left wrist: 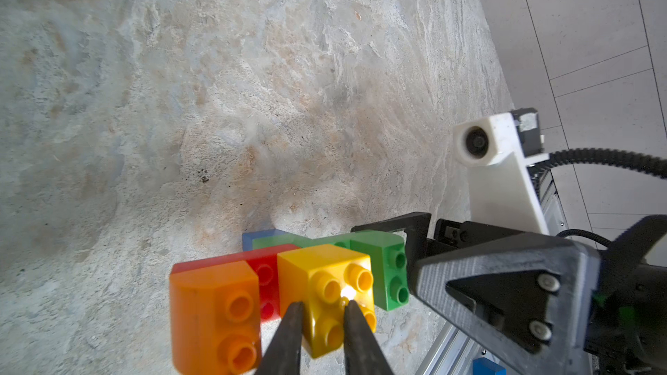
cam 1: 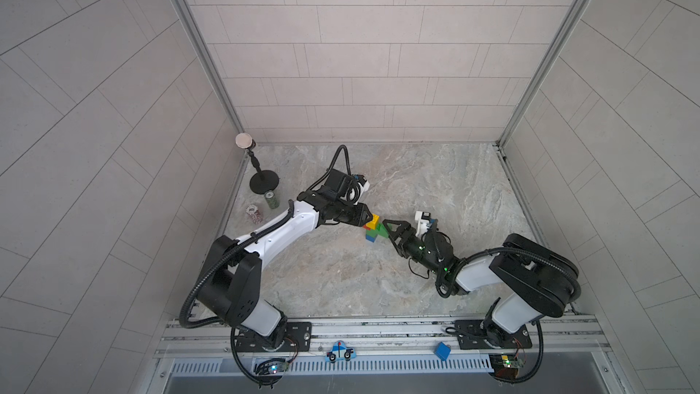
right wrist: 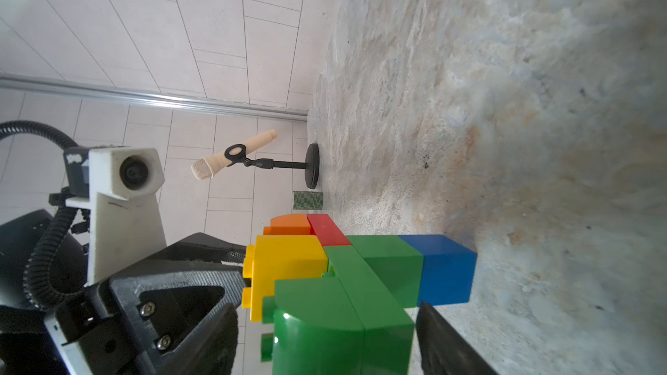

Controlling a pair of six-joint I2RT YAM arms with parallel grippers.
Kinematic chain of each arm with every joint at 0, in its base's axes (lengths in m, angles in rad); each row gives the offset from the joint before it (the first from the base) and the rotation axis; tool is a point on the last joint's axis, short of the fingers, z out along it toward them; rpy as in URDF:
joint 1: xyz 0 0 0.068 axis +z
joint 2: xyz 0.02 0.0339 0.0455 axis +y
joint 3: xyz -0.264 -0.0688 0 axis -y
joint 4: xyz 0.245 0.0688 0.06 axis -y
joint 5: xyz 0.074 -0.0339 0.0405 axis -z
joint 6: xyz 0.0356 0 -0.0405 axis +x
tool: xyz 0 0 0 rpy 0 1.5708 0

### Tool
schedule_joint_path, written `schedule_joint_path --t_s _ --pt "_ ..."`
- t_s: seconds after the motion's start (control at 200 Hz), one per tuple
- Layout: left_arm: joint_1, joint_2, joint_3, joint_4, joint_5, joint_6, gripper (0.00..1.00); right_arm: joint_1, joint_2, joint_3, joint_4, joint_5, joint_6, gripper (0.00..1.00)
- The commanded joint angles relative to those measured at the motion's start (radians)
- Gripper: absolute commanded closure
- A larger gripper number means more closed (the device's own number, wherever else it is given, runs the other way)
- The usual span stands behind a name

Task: Assemble a fork with lego
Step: Assemble the lego brick with the lego brick, then adjust the lego brick at the center of the board.

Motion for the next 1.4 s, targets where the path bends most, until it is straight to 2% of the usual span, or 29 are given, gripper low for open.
schedule_joint_path --t_s 0.0,0.395,0.58,0.821,0.896,0.956,1.086,1.201,1.391 --pt "-0.005 0.000 0.008 -0.060 -0.004 0.024 0.76 0.000 -0.092 0.009 -0.096 0.032 -0.067 0.01" --pt "-0.005 -0.021 0.019 -0.051 0.000 0.013 0.75 -0.028 -0.398 0.036 -0.564 0.089 -0.287 0.01" --pt "-0.005 -0.018 0.026 -0.050 0.017 0.013 0.75 -0.037 -0.481 0.024 -0.668 0.120 -0.320 0.01" --pt "-0.006 -0.009 0.034 -0.044 0.028 0.008 0.73 -0.041 -0.517 0.028 -0.718 0.119 -0.371 0.01" --pt "-0.006 -0.005 0.040 -0.044 0.031 0.007 0.73 -0.050 -0.540 0.055 -0.776 0.100 -0.484 0.01" --pt "-0.007 -0.003 0.042 -0.044 0.032 0.008 0.73 -0.055 -0.570 0.091 -0.855 0.097 -0.639 0.03" --pt "-0.007 -0.002 0.038 -0.045 0.033 0.008 0.73 -0.104 -0.607 0.148 -0.947 -0.018 -0.910 0.07" --pt "-0.009 -0.002 0.038 -0.044 0.031 0.008 0.73 -0.134 -0.595 0.216 -1.029 -0.124 -1.003 0.11" --pt "-0.009 -0.012 0.038 -0.047 0.024 0.007 0.73 -0.134 -0.550 0.276 -1.089 -0.165 -1.058 0.13"
